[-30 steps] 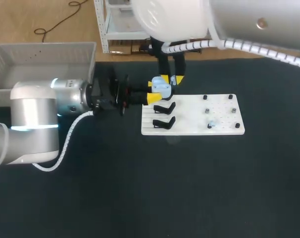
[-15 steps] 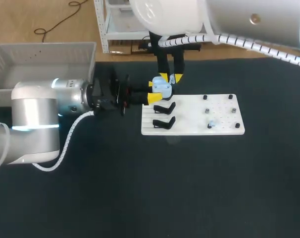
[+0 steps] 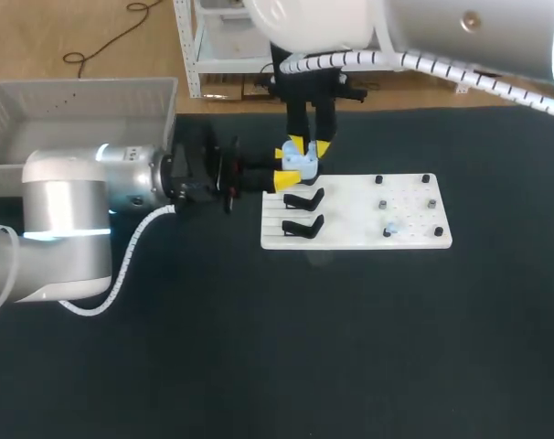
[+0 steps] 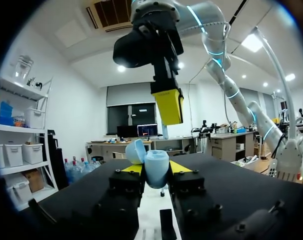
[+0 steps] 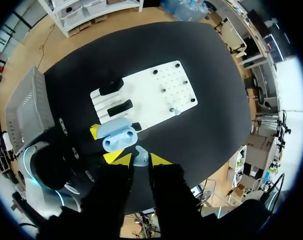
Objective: Pick up each earbud case from the left stands, insert the matching earbuds, close the lid, and place the case in the box.
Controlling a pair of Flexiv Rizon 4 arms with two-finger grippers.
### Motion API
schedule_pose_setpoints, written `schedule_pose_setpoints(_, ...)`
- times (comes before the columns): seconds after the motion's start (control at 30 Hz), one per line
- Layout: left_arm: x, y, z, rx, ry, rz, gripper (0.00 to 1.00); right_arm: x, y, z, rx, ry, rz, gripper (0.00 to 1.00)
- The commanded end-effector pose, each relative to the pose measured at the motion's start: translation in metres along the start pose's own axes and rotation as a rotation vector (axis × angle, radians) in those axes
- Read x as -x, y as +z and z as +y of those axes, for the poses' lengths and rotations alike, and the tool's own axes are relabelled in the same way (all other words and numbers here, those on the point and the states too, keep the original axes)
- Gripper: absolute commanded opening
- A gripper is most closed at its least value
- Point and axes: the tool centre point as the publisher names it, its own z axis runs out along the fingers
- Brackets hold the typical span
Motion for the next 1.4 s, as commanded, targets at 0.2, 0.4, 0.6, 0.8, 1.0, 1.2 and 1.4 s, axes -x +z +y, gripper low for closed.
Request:
schedule_pose_setpoints(0.2,-0.003,0.003,-0.001,-0.005,0.004,0.0,0.0,0.006,0.002,0.012,0.004,0.03,0.023,0.0)
schedule_pose_setpoints(0.4,-0.003,0.003,-0.001,-0.005,0.004,0.0,0.0,0.01,0.007,0.016,-0.012,0.035,0.027,0.0)
schedule_pose_setpoints(0.6,-0.003,0.003,-0.001,-0.005,0.004,0.0,0.0,0.012,0.012,0.014,-0.028,0.043,0.032,0.0)
schedule_pose_setpoints(0.8,-0.003,0.003,-0.001,-0.005,0.004,0.0,0.0,0.012,0.014,0.013,-0.04,0.056,0.034,0.0)
schedule_pose_setpoints(1.0,-0.003,0.003,-0.001,-0.005,0.004,0.0,0.0,0.013,0.017,0.011,-0.049,0.07,0.031,0.0)
schedule_pose_setpoints(1.2,-0.003,0.003,-0.001,-0.005,0.004,0.0,0.0,0.014,0.02,0.01,-0.055,0.082,0.026,0.0)
schedule_pose_setpoints(1.4,-0.003,0.003,-0.001,-0.005,0.004,0.0,0.0,0.014,0.022,0.01,-0.064,0.093,0.007,0.0)
